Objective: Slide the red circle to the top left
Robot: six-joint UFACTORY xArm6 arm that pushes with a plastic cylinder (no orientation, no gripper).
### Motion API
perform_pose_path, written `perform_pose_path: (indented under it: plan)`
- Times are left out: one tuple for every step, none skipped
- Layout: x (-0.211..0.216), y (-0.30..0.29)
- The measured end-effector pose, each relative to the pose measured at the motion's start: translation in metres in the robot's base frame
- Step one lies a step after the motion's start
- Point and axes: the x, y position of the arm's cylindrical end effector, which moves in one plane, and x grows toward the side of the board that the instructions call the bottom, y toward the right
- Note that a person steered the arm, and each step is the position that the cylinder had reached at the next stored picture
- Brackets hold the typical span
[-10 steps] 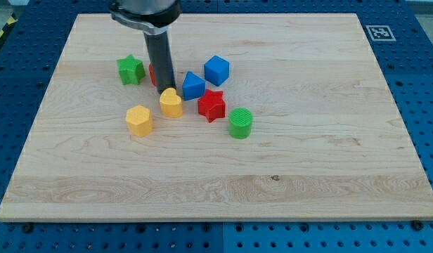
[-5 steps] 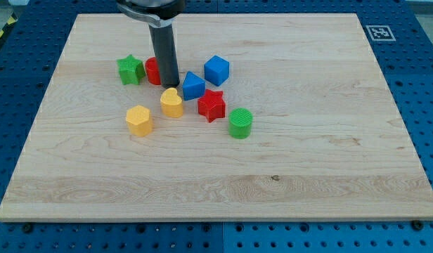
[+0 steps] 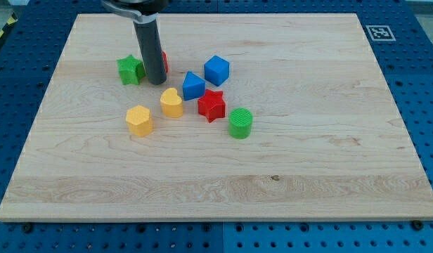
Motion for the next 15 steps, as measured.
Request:
perform_pose_path:
  plan:
    - [-0.014,0.0]
    - [-0.025,0.0]
    - [-0.038,0.0]
    - [-0.054,-0.005]
    - [-0.071,-0.02]
    - [-0.083,-0.031]
    - [-0.083,-0.013]
    - [-0.083,0.033]
    - [-0.085,0.041]
    - [-0.085,0.023]
    - [-0.093,-0.003]
    - [-0.103,-0.01]
    - [-0.11,-0.021]
    - [-0.111,-0.032]
    - [-0.111,-0.032]
